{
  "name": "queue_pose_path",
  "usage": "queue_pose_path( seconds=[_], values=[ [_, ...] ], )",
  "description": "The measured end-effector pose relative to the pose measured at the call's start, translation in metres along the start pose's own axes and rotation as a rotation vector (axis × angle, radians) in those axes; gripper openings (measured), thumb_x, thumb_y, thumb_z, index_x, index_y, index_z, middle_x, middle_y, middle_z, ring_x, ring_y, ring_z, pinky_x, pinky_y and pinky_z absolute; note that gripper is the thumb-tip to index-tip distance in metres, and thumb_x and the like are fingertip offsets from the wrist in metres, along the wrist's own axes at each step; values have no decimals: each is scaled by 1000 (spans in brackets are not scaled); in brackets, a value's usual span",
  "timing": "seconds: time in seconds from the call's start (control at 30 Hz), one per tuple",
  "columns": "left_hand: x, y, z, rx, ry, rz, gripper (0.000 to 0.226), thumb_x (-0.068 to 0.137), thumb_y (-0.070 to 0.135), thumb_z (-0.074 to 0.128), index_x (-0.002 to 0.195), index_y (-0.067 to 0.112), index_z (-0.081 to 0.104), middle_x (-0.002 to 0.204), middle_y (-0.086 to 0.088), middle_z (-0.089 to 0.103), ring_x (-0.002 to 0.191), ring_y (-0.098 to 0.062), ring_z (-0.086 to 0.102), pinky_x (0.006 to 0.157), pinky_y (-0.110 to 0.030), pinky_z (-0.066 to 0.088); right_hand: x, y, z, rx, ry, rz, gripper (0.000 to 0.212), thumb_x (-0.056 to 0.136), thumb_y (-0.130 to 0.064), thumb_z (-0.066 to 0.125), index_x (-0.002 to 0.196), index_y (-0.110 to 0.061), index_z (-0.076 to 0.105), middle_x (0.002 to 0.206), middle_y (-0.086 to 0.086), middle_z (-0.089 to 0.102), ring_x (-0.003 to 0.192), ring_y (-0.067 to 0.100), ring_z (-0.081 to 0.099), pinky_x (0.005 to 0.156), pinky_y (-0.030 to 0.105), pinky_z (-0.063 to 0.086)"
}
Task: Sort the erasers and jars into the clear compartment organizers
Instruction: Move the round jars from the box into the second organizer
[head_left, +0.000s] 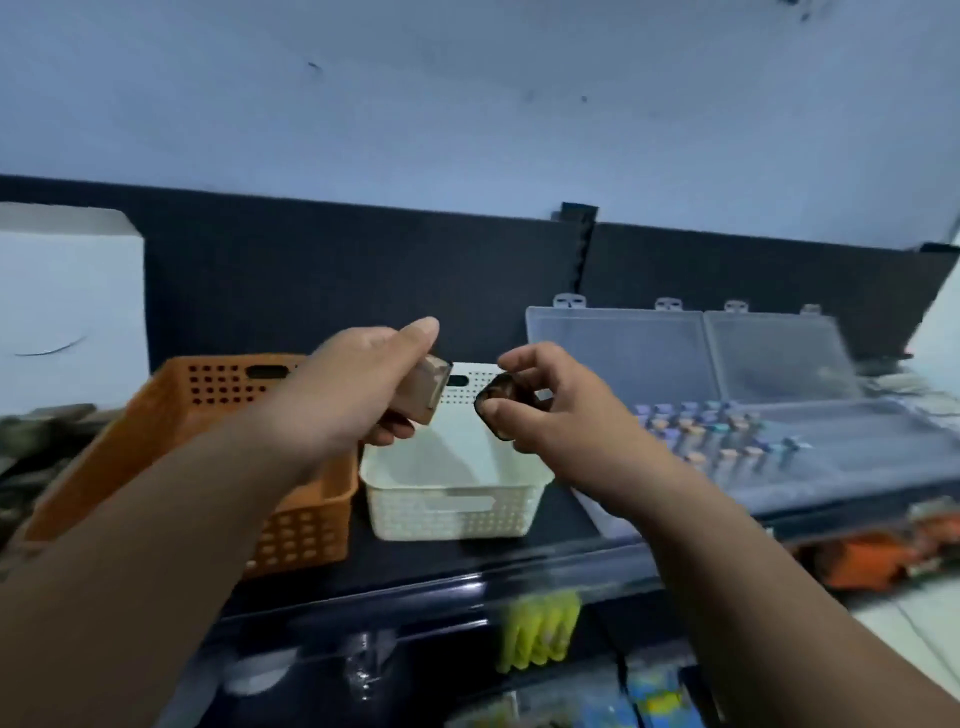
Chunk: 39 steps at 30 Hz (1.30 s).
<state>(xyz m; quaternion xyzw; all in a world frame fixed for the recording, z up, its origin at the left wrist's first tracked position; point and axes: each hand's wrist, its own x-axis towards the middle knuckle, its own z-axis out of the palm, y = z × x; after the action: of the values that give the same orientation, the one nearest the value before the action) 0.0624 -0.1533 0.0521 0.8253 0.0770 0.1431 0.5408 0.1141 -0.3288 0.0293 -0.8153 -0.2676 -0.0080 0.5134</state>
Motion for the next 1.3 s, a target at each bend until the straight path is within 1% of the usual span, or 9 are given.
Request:
queue_pose_path(
  seconds=[0.17, 0.33, 0.43, 0.57, 0.67, 0.77, 0.9, 1.07, 1.3],
  values=[
    [-14, 37, 112, -102, -112, 26, 40, 99, 48, 35, 95, 18, 61, 71, -13, 66, 45, -17, 55, 44, -24, 43, -55, 43, -91, -84, 99, 55, 35, 80, -20, 77, 110, -25, 60, 102, 0, 63, 89, 15, 63, 77, 27, 53],
    [-16, 68, 198, -247, -226, -66, 44, 97, 54, 36, 90, 17, 59, 71, -14, 66, 39, -15, 48, 41, -21, 36, -93, 78, -167, 25, 172, 167, 40, 73, -10, 82, 106, -19, 62, 92, -4, 65, 78, 5, 60, 68, 10, 47],
    [-11, 83, 243, -330, -331, -156, 40, 96, 52, 40, 92, 15, 55, 63, -8, 57, 39, -15, 45, 41, -20, 34, -106, 100, -202, 197, 218, 258, 33, 79, -10, 75, 107, -16, 59, 88, -3, 64, 71, 7, 59, 70, 20, 50],
    [4, 95, 293, -292, -462, -150, 15, 96, 27, 43, 94, 14, 51, 64, -8, 59, 46, -19, 52, 44, -21, 39, -110, 132, -238, 410, 298, 376, 8, 94, -12, 57, 100, -18, 59, 96, 7, 64, 81, 19, 59, 77, 32, 49],
    [27, 104, 315, -230, -521, -110, 10, 96, 17, 45, 91, 12, 51, 71, -12, 66, 60, -27, 63, 56, -28, 49, -102, 153, -263, 445, 370, 422, 23, 98, -1, 42, 100, -16, 60, 104, 16, 63, 90, 29, 59, 81, 39, 51],
    [60, 113, 336, -142, -527, -42, 7, 91, 14, 56, 95, 8, 59, 86, -16, 68, 76, -27, 65, 68, -33, 52, -86, 170, -290, 381, 413, 410, 23, 97, 2, 44, 104, -15, 59, 104, 14, 62, 87, 26, 61, 72, 31, 52],
    [105, 122, 367, 29, -500, 75, 14, 86, 17, 63, 100, 18, 61, 87, -10, 66, 69, -19, 54, 60, -28, 44, -53, 191, -328, 267, 436, 410, 23, 93, -5, 57, 114, -14, 57, 106, 10, 66, 85, 17, 64, 68, 25, 50],
    [149, 125, 405, 72, -535, 138, 24, 95, 24, 52, 116, 35, 59, 94, -1, 62, 67, -20, 55, 58, -28, 49, -14, 218, -359, 164, 426, 415, 13, 93, -20, 60, 106, -16, 58, 98, 9, 71, 75, 16, 67, 59, 25, 50],
    [181, 122, 447, -69, -556, -73, 11, 95, 10, 51, 103, 17, 49, 73, -13, 67, 52, -19, 57, 52, -27, 42, 34, 264, -392, 133, 337, 399, 14, 93, -19, 59, 105, -13, 56, 92, 9, 69, 60, 13, 58, 54, 25, 44]
  ],
)
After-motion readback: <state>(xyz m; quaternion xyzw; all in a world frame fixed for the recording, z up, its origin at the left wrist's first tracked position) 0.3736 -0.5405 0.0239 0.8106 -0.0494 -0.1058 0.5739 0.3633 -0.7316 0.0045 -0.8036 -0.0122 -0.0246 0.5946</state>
